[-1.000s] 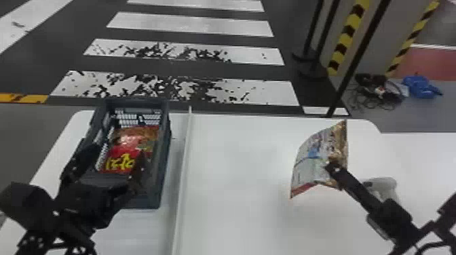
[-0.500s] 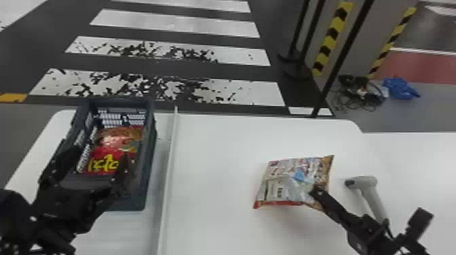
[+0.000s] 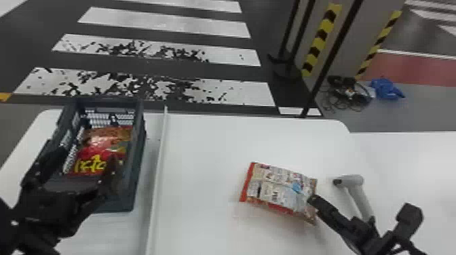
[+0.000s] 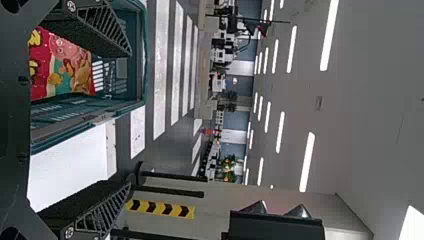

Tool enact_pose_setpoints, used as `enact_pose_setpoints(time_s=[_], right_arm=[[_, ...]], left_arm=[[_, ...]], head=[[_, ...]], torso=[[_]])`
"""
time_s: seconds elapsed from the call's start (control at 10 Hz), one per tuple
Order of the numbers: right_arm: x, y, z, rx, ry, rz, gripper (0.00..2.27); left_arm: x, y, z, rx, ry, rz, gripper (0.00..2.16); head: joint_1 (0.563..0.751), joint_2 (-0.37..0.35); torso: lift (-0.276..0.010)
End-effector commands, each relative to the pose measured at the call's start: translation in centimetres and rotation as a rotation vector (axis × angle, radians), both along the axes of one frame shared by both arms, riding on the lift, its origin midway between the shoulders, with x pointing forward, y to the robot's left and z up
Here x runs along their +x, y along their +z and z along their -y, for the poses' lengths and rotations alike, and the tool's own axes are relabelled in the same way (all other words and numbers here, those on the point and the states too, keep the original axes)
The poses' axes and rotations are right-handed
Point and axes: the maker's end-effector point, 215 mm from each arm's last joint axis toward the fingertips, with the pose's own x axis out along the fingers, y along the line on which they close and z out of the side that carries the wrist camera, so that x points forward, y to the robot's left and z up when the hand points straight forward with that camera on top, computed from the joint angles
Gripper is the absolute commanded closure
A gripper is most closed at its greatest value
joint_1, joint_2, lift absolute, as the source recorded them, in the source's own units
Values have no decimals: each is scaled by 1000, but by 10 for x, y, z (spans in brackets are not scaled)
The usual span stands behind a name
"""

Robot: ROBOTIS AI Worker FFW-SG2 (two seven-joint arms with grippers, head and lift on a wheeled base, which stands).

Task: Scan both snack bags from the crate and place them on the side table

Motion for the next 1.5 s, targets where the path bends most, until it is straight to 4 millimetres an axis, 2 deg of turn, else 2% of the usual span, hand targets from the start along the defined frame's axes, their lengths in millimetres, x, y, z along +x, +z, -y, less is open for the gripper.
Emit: enact_pose_setpoints(time_s=[0.0,0.1,0.3,0.4,0.5,0.6,0.7,0.8,0.9,1.1,1.4], right_arm=[[4,7,19,-149,-17,16,56],[7,15,26,-248,-17,38,56],[16,39,21,-399,1,123,97],[20,49,8,-426,27,167,242],[21,51,-8,-436,61,177,427],[24,53,-27,-440,97,187,667],[25,52,-44,-448,133,190,1109],[28,51,-60,-463,166,193,1673],[28,50,-77,-469,207,201,2091],[32,57,-116,-432,299,257,2165],[28,52,-188,-398,455,291,2196]], left_arm=[[0,1,0,0,0,2,90],[0,0,0,-1,1,0,90],[0,0,0,-1,1,0,90],[-1,-1,0,-1,1,-1,90],[0,-1,-2,0,4,-1,90],[0,-1,-1,-1,1,-2,90],[-2,-3,-1,-3,0,-5,90],[-2,-3,-3,-1,3,-5,90],[-3,-2,-4,-2,4,-3,90],[-3,-2,-4,-5,5,0,90],[-3,0,-5,-7,5,6,90]], head=[[695,-196],[695,-215],[695,-235],[695,-231],[695,-218],[695,-208],[695,-186],[695,-159],[695,-134],[695,-94],[695,-16]], torso=[[-98],[-98],[-98],[-98],[-98],[-98],[-98],[-98],[-98],[-98],[-98]])
